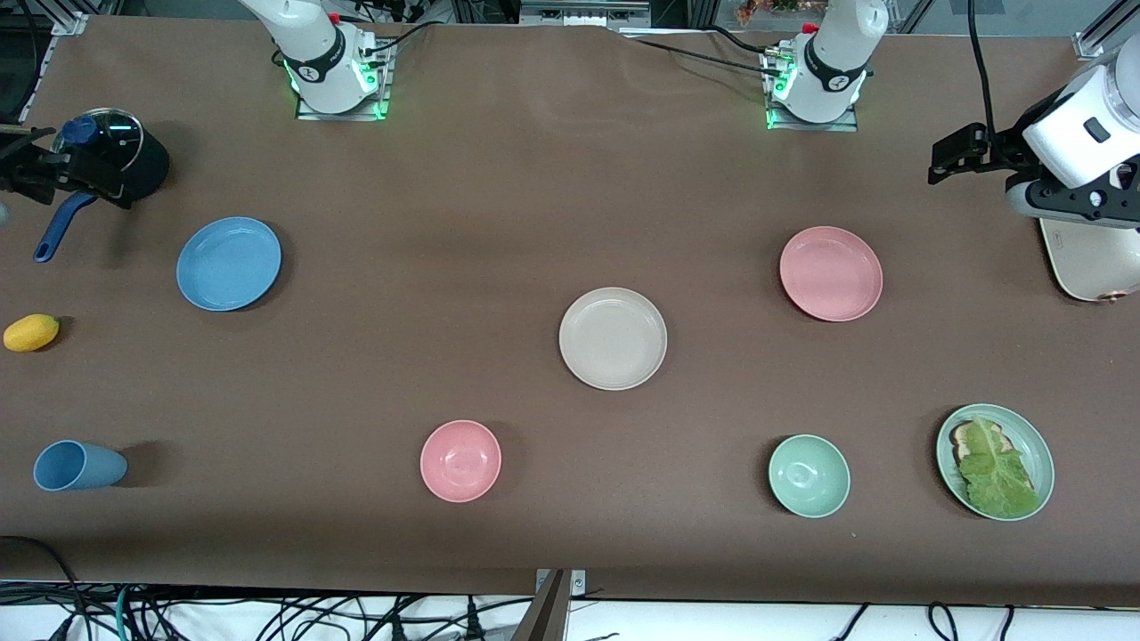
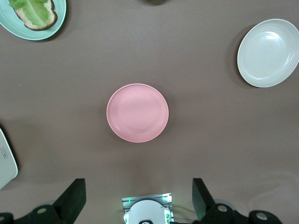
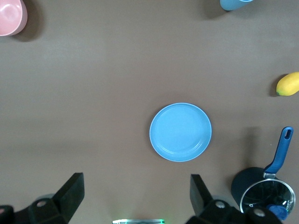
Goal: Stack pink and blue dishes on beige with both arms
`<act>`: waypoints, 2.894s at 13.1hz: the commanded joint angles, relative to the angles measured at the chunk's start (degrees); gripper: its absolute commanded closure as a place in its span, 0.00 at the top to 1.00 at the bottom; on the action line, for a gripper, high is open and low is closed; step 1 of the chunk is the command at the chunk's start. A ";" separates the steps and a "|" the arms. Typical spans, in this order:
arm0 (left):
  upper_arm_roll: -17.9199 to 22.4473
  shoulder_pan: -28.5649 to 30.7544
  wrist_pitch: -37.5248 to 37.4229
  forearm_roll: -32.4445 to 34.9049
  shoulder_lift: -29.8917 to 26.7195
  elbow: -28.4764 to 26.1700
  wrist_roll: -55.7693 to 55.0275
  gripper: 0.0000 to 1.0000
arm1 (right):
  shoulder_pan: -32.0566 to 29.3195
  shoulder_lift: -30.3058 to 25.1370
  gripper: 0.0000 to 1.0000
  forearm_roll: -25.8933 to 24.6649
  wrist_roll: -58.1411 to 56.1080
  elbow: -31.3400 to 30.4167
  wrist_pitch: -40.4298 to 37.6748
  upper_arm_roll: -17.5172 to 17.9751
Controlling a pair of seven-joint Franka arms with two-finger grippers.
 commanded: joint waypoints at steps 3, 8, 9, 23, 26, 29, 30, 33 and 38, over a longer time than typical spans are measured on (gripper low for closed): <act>0.08 0.30 0.19 -0.54 0.25 0.87 0.97 1.00 | -0.31 -0.85 1.00 0.11 -0.24 -0.34 -0.35 0.33; 0.08 0.38 0.19 -0.62 0.25 0.87 0.98 1.00 | -0.40 -0.77 1.00 0.11 -0.24 -0.34 -0.62 0.06; 0.08 0.38 0.19 -0.62 0.25 0.87 0.97 1.00 | -0.40 -0.77 1.00 0.11 -0.24 -0.34 -0.62 0.06; 0.08 0.47 0.19 -0.71 0.25 0.96 0.97 1.00 | -0.40 -0.77 1.00 0.11 -0.24 -0.34 -0.70 0.06; 0.08 0.47 0.19 -0.80 0.25 0.96 0.97 1.00 | -0.40 -0.77 1.00 0.19 -0.24 -0.34 -0.70 -0.03; 0.08 0.21 0.19 -0.27 1.21 0.96 1.68 1.00 | -0.40 -0.77 1.00 0.19 -0.06 -0.34 -0.70 0.06; 0.08 0.30 0.19 -0.45 1.39 0.96 1.76 1.00 | -0.40 -0.77 1.00 0.19 -0.06 -0.34 -0.70 0.06; 0.08 -0.31 0.45 -0.89 4.72 1.04 1.68 1.00 | -0.40 -0.77 1.00 0.19 -0.06 -0.34 -0.70 -0.03; -0.01 -0.58 8.97 -0.36 12.98 1.22 1.59 1.00 | -0.40 -0.77 1.00 0.19 -0.06 -0.34 -0.70 -0.03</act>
